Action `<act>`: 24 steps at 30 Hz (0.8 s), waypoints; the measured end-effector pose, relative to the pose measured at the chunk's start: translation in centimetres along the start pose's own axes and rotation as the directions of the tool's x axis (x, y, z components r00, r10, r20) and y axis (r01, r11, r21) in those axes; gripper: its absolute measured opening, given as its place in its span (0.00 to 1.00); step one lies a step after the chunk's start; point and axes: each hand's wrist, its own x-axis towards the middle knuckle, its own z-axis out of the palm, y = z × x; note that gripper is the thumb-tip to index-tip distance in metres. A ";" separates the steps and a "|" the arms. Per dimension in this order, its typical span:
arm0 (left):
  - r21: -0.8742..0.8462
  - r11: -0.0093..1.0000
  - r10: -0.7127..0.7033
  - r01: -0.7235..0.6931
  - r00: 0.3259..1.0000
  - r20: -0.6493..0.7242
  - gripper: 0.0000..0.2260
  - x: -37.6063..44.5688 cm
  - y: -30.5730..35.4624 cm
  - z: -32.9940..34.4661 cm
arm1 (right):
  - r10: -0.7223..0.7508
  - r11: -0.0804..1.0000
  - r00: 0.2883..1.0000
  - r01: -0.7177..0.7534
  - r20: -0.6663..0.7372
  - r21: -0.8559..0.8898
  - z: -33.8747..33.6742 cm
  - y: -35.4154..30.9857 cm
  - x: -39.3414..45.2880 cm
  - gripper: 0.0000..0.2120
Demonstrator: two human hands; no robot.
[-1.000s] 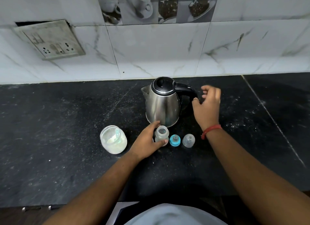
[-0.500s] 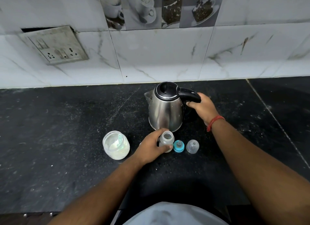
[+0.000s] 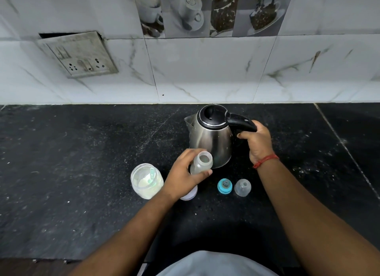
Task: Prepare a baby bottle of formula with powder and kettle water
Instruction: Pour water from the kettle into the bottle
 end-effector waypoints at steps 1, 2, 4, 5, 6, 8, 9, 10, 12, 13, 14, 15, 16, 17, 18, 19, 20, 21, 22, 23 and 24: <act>-0.006 1.000 0.000 0.000 1.000 -0.018 0.22 0.1 0.0 -0.2 | -0.009 1.000 1.000 0.009 -0.009 0.005 0.1 -0.2 -0.1 0.19; -0.011 1.000 0.001 -0.001 0.999 -0.034 0.21 0.1 0.1 -0.4 | -0.017 1.000 1.000 0.017 -0.021 0.010 0.2 -0.5 -0.3 0.19; -0.020 1.000 0.006 -0.007 0.998 -0.062 0.22 0.1 0.3 -0.8 | -0.020 0.999 0.998 0.022 -0.057 0.045 0.3 -1.1 -0.6 0.19; -0.023 1.000 0.009 -0.011 0.997 -0.078 0.22 0.2 0.4 -1.1 | -0.015 0.997 0.997 0.020 -0.077 0.070 0.3 -1.4 -0.7 0.19; -0.026 1.000 0.013 -0.015 0.995 -0.095 0.22 0.2 0.6 -1.3 | -0.008 0.995 0.995 0.017 -0.096 0.094 0.2 -1.9 -0.9 0.19; -0.025 0.999 0.019 -0.022 0.992 -0.128 0.22 0.4 1.0 -1.9 | 0.002 0.990 0.991 0.017 -0.134 0.141 -0.2 -2.9 -1.3 0.19; -0.020 0.999 0.026 -0.029 0.989 -0.145 0.21 0.4 1.3 -2.2 | 0.002 0.986 0.988 0.023 -0.152 0.163 -0.4 -3.5 -1.5 0.19; -0.016 0.999 0.032 -0.035 0.987 -0.160 0.21 0.4 1.6 -2.4 | -0.002 0.983 0.986 0.032 -0.167 0.180 -0.5 -4.2 -1.7 0.18; -0.008 0.999 0.037 -0.039 0.982 -0.187 0.21 0.6 2.2 -2.9 | -0.022 0.977 0.982 0.061 -0.189 0.206 -0.9 -5.7 -2.3 0.17; -0.002 0.999 0.039 -0.040 0.979 -0.199 0.20 0.8 2.5 -3.1 | -0.031 0.974 0.980 0.074 -0.197 0.215 -1.0 -6.4 -2.6 0.17; 0.010 0.999 0.046 -0.045 0.976 -0.212 0.20 0.9 2.8 -3.4 | -0.041 0.972 0.978 0.086 -0.203 0.217 -1.1 -7.1 -3.0 0.17; 0.026 0.998 0.054 -0.050 0.973 -0.225 0.21 1.1 3.2 -3.6 | -0.052 0.971 0.977 0.097 -0.205 0.219 -1.2 -7.7 -3.4 0.17; 0.038 0.998 0.061 -0.053 0.970 -0.235 0.21 1.3 3.6 -3.8 | -0.061 0.969 0.976 0.108 -0.208 0.221 -1.2 -8.3 -3.9 0.18; 0.047 0.997 0.065 -0.055 0.967 -0.245 0.21 1.5 4.0 -4.0 | -0.069 0.967 0.975 0.117 -0.211 0.225 -1.2 -8.8 -4.4 0.18; 0.050 0.997 0.066 -0.055 0.965 -0.254 0.21 1.7 4.4 -4.2 | -0.071 0.966 0.974 0.121 -0.214 0.228 -1.2 -9.2 -4.9 0.18; 0.051 0.997 0.067 -0.055 0.962 -0.264 0.21 1.9 4.7 -4.4 | -0.072 0.965 0.973 0.123 -0.218 0.230 -1.3 -9.6 -5.3 0.17; 0.045 0.998 0.064 -0.054 0.960 -0.271 0.21 2.0 5.1 -4.5 | -0.074 0.965 0.973 0.125 -0.220 0.230 -1.4 -10.0 -5.8 0.17; 0.036 0.998 0.058 -0.050 0.959 -0.279 0.22 2.1 5.3 -4.7 | -0.077 0.966 0.973 0.128 -0.220 0.227 -1.4 -10.2 -6.4 0.17; 0.027 0.999 0.051 -0.046 0.957 -0.285 0.22 2.2 5.4 -4.9 | -0.080 0.966 0.973 0.129 -0.218 0.222 -1.5 -10.5 -6.9 0.18; 0.021 0.999 0.046 -0.042 0.956 -0.291 0.22 2.2 5.6 -5.1 | -0.082 0.967 0.973 0.130 -0.214 0.220 -1.5 -10.7 -7.4 0.18; 0.022 0.999 0.043 -0.039 0.954 -0.297 0.22 2.2 5.8 -5.3 | -0.087 0.967 0.974 0.133 -0.211 0.218 -1.6 -10.9 -8.0 0.18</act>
